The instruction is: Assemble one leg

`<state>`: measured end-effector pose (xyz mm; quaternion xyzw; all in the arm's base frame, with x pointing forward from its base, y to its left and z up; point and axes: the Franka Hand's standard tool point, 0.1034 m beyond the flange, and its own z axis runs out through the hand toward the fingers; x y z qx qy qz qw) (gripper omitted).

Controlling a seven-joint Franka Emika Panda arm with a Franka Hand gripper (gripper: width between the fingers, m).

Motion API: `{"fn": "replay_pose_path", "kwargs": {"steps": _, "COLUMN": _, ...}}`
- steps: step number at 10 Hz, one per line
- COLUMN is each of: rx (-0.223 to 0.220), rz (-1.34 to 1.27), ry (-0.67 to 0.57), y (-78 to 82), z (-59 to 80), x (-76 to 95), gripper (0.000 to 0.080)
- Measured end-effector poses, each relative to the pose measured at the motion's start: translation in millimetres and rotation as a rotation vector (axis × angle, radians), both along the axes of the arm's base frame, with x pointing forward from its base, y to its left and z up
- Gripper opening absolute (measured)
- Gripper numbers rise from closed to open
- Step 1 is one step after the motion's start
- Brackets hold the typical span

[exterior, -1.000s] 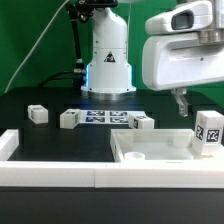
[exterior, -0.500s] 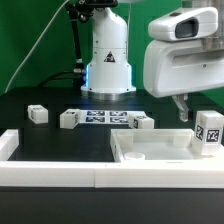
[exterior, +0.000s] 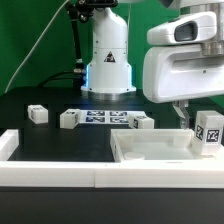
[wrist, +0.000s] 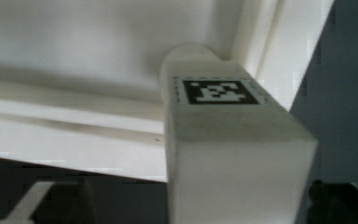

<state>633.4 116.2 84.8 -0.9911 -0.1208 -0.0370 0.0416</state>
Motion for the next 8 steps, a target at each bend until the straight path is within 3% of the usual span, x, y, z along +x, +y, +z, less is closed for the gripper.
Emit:
{"fn": "replay_pose_path", "kwargs": {"steps": 1, "rx": 0.0, "rz": 0.0, "ry": 0.0, "y": -0.1, "z": -0.1, "x": 0.0, "gripper": 0.0501}}
{"fn": "replay_pose_path", "kwargs": {"steps": 2, "rx": 0.0, "rz": 0.0, "ry": 0.0, "y": -0.1, "z": -0.1, "x": 0.0, "gripper": 0.0348}}
{"fn": "replay_pose_path", "kwargs": {"steps": 3, "rx": 0.0, "rz": 0.0, "ry": 0.0, "y": 0.0, "z": 0.0, "x": 0.0, "gripper": 0.0291}}
{"fn": "replay_pose_path", "kwargs": {"steps": 6, "rx": 0.005, "rz": -0.039, "ry": 0.004, "y": 0.3, "z": -0.1, "x": -0.2, "gripper": 0.029}}
{"fn": "replay_pose_path", "kwargs": {"steps": 8, "rx": 0.022, "rz": -0.229, "ry": 0.022, "y": -1.7, "z": -0.7, "x": -0.2, "gripper": 0.029}}
